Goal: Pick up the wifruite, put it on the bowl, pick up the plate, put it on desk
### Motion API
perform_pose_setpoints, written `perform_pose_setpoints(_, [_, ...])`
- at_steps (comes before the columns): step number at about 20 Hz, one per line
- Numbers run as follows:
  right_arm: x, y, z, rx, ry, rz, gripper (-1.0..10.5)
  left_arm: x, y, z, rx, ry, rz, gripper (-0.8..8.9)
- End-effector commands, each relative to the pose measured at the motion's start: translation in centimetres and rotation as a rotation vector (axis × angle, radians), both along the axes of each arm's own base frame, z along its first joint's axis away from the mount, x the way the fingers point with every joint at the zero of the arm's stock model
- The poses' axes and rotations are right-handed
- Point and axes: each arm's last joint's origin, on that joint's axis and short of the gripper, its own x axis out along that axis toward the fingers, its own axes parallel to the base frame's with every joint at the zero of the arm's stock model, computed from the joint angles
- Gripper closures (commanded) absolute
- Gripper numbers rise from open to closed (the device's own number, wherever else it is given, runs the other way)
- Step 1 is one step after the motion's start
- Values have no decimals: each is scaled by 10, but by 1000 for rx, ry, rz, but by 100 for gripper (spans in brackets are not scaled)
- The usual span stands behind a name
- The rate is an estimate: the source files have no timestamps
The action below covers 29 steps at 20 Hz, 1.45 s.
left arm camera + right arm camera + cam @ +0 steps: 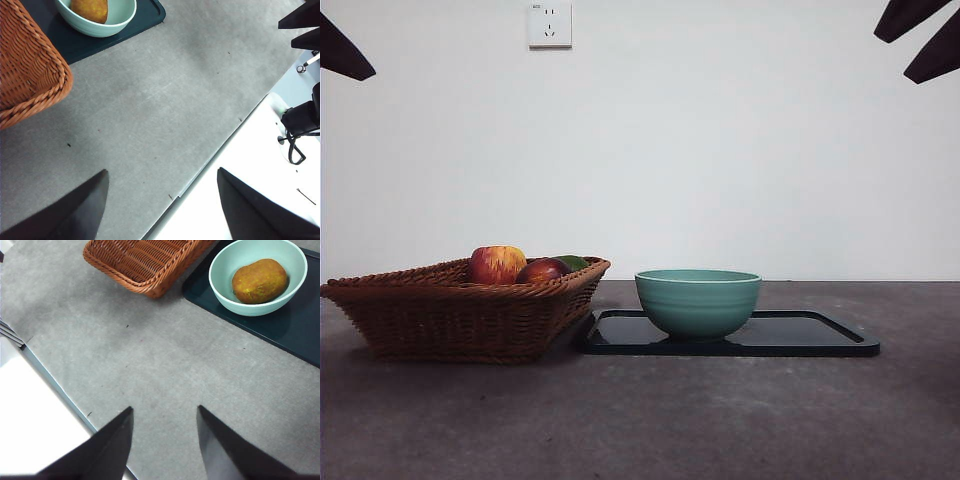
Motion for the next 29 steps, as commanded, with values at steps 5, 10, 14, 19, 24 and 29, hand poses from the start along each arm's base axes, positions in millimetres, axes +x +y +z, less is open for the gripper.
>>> perform_pose_setpoints(5, [1, 2, 2, 4, -13, 14, 745, 2, -4, 5, -25, -33, -13, 471])
perform_pose_setpoints(10, [1, 2, 2, 4, -13, 14, 745, 21, -20, 15, -110, -92, 15, 469])
perform_pose_setpoints(14, [1, 2, 2, 7, -10, 12, 745, 50, -39, 26, -79, -104, 31, 468])
perform_pose_setpoints(19, [-2, 2, 4, 43, 10, 35, 745, 99, -75, 41, -49, -122, 2, 469])
perform_pose_setpoints(24, [-12, -5, 12, 118, 15, -14, 745, 149, -120, 31, 34, -147, -5, 469])
perform_pose_setpoints(29, [-32, -17, 35, 234, -30, -59, 745, 187, -158, 7, 111, -157, -16, 469])
